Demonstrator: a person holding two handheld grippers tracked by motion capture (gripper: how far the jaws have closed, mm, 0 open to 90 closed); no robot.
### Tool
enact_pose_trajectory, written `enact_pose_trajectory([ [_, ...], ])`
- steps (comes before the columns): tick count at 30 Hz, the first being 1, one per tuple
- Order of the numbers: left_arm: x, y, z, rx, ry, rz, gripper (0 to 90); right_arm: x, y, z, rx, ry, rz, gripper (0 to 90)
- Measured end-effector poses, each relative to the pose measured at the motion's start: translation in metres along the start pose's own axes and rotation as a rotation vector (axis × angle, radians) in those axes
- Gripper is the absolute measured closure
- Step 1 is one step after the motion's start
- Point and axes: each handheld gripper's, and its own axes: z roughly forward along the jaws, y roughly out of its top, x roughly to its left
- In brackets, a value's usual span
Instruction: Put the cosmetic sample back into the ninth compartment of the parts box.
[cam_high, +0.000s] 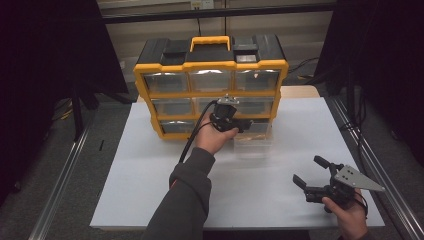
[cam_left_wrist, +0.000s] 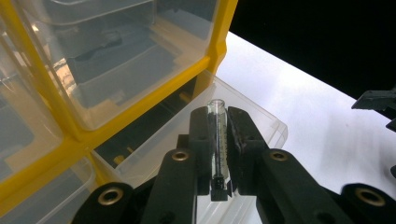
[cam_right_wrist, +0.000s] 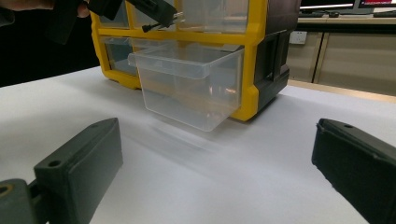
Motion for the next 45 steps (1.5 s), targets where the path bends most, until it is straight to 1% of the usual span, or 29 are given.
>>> enact_pose_trajectory([
  [2,0.000,-0.001,0.001,-0.012,-0.003,0.000,81.2,0.000,0.000,0.000,0.000,0.000,0.000,1.2],
  [3,0.000,-0.001,0.002,-0.011,-0.003,0.002,81.2,0.000,0.000,0.000,0.001,0.001,0.002,1.2],
  [4,0.000,-0.001,0.001,0.002,-0.002,0.005,81.2,0.000,0.000,0.000,0.000,0.001,0.000,1.2],
  [6,0.000,-0.001,0.002,0.001,-0.002,0.004,81.2,0.000,0.000,0.000,-0.001,0.001,-0.002,1.2],
  [7,0.000,-0.002,0.004,-0.016,-0.002,0.001,81.1,0.000,0.000,0.000,0.000,0.001,-0.002,1.2],
  [8,0.000,-0.002,0.003,0.009,0.002,0.010,81.1,0.000,0.000,0.000,0.001,0.001,-0.002,1.2],
  [9,0.001,-0.004,0.004,-0.005,-0.007,0.006,81.1,0.000,0.000,0.000,0.000,0.001,-0.002,1.2],
  [10,0.001,-0.004,0.004,-0.005,-0.007,0.006,81.1,0.000,0.000,0.000,0.000,0.001,-0.002,1.2],
  [11,0.001,-0.004,0.004,0.006,0.001,0.004,81.1,0.000,0.000,0.000,0.000,0.001,-0.002,1.2],
  [14,0.001,-0.005,0.006,0.006,-0.004,0.005,81.1,0.000,0.000,-0.001,0.003,0.003,0.001,1.2],
  [15,0.001,-0.006,0.008,-0.003,-0.007,0.003,81.1,0.000,0.000,-0.001,0.003,0.003,0.001,1.2],
  [17,0.001,-0.006,0.008,0.006,-0.003,0.004,81.1,0.000,0.000,-0.001,0.002,0.003,0.001,1.2],
  [18,0.002,-0.007,0.009,-0.006,-0.011,0.004,81.1,0.000,0.000,0.000,0.001,0.003,0.000,1.2],
  [19,0.001,-0.007,0.008,0.007,-0.003,0.004,81.1,0.000,0.000,-0.001,0.003,0.005,-0.001,1.3],
  [23,0.002,-0.007,0.008,0.008,-0.010,0.006,81.1,0.000,0.000,-0.001,0.002,0.004,0.000,1.3],
  [32,0.001,-0.008,0.011,0.000,-0.001,0.009,81.1,0.000,0.000,-0.001,0.003,0.005,-0.001,1.5],
  [35,0.001,-0.009,0.013,-0.009,-0.004,0.009,80.9,0.000,0.000,0.000,0.001,0.006,0.000,1.5],
  [38,0.001,-0.009,0.013,0.000,0.000,0.009,80.9,0.000,0.000,-0.001,0.001,0.006,0.000,1.5],
  [45,0.001,-0.010,0.015,-0.007,-0.004,0.005,80.5,-0.001,0.000,-0.001,-0.003,0.004,-0.003,1.5],
])
